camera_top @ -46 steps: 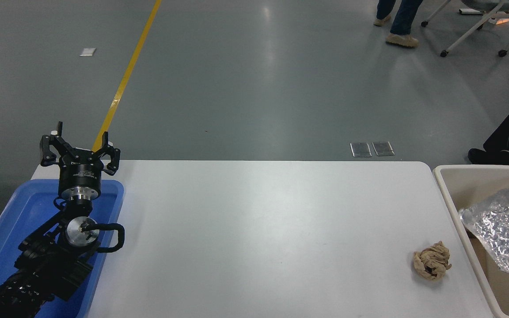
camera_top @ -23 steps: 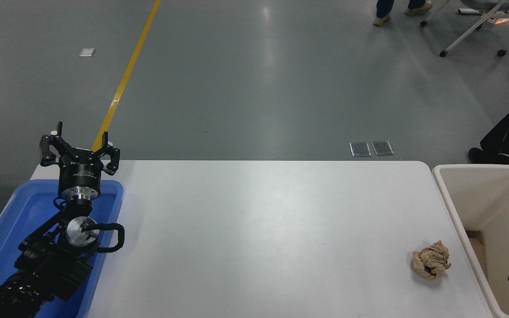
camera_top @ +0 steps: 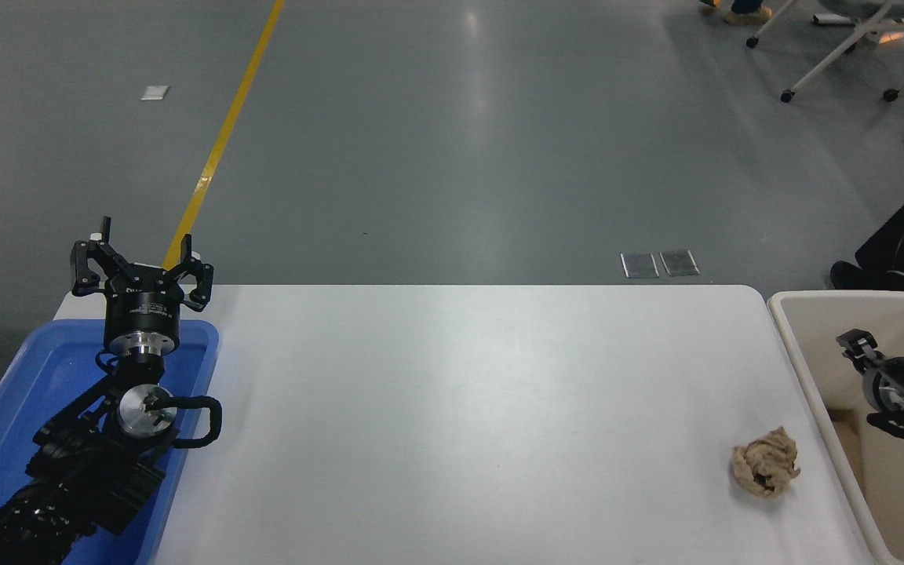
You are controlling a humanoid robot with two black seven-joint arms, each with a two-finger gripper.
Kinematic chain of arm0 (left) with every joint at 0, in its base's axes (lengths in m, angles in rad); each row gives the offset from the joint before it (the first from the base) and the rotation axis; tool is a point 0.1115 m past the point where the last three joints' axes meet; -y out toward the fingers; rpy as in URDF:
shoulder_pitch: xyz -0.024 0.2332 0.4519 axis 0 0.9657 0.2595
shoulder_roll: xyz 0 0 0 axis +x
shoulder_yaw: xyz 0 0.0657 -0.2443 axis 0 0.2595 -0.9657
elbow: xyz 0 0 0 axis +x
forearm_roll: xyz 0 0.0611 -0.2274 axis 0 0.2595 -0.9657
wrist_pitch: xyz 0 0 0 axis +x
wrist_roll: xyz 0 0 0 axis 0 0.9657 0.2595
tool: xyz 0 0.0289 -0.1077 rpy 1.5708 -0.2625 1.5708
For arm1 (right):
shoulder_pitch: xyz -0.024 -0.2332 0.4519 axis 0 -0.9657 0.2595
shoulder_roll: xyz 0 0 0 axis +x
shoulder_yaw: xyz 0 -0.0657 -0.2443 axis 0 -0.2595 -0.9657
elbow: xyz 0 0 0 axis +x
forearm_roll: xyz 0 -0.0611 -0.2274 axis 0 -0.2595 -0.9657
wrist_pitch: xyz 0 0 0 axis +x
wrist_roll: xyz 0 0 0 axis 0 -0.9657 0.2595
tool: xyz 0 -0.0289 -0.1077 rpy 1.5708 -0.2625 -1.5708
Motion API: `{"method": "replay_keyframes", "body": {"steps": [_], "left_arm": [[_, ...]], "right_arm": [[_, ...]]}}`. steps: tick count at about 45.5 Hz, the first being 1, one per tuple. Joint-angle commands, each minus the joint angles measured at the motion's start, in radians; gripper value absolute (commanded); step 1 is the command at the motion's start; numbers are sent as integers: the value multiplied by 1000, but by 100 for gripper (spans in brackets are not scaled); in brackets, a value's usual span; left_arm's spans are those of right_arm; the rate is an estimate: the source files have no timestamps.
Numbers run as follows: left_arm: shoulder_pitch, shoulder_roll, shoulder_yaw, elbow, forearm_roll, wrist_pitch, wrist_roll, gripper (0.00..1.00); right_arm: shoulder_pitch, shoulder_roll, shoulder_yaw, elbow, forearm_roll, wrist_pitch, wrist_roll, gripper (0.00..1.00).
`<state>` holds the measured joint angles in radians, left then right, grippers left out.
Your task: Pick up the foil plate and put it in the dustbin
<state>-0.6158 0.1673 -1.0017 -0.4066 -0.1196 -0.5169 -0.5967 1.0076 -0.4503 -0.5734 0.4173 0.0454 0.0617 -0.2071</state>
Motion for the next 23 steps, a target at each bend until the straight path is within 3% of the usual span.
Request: {"method": "replay_keyframes", "body": {"steps": [1, 10, 23], "left_arm": [[-1, 0, 0, 0, 0, -2, 2, 99], [-1, 0, 2, 0, 1, -2, 2, 99], [-1, 0, 0, 0, 1, -2, 2, 99]], "right_arm": [[302, -28, -187, 317, -2, 10, 0, 100], [502, -57, -229, 555, -71, 153, 0, 100], [788, -177, -328, 977, -154, 224, -1, 100]]}}
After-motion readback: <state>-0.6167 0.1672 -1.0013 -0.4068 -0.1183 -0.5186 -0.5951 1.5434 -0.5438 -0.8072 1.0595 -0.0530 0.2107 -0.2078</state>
